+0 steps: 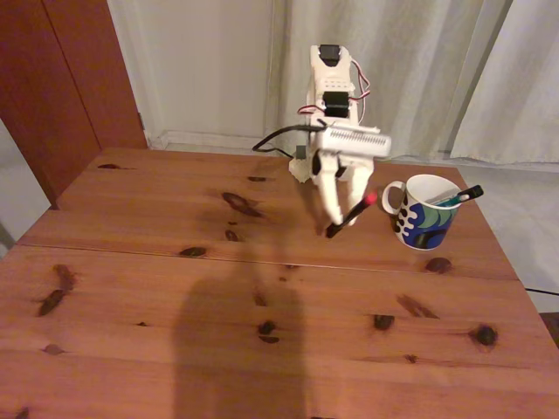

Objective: Clean up the desk and place the pens and markers into the cup

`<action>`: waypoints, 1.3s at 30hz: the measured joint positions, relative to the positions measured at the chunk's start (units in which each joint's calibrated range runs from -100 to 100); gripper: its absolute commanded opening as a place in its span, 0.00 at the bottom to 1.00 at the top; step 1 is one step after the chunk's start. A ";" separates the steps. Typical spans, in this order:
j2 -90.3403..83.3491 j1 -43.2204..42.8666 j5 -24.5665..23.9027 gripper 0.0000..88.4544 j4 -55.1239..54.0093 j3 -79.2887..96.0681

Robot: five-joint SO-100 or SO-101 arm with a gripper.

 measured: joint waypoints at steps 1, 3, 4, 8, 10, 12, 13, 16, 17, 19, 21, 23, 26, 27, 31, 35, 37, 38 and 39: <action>-1.69 -1.10 0.00 0.01 -1.49 1.36; -4.66 -3.45 0.00 0.01 -4.23 3.91; -6.02 -4.62 0.00 0.01 -5.56 5.18; -10.42 -8.65 0.00 0.01 -10.29 9.09; -12.29 -10.56 0.00 0.01 -12.36 10.70; -14.07 -12.69 0.00 0.01 -14.52 12.40; -14.92 -13.86 0.00 0.01 -15.76 13.25; -17.63 -16.80 0.05 0.01 -19.16 16.05; -18.47 -17.46 0.05 0.01 -20.24 16.99; -19.92 -18.92 0.05 0.01 -22.40 19.02; -21.19 -20.68 0.05 0.01 -23.89 21.23; -22.37 -21.78 0.20 0.01 -25.55 23.61; -24.07 -22.88 0.00 0.01 -27.96 27.09; -24.75 -23.40 0.00 0.01 -28.87 28.37; -26.53 -25.01 0.10 0.01 -32.02 31.85; -26.95 -27.14 1.37 0.01 -34.43 34.14; -26.95 -27.28 1.42 0.01 -35.50 35.16; -26.95 -27.28 1.47 0.01 -35.92 35.50; -26.95 -27.50 1.51 0.01 -36.08 35.84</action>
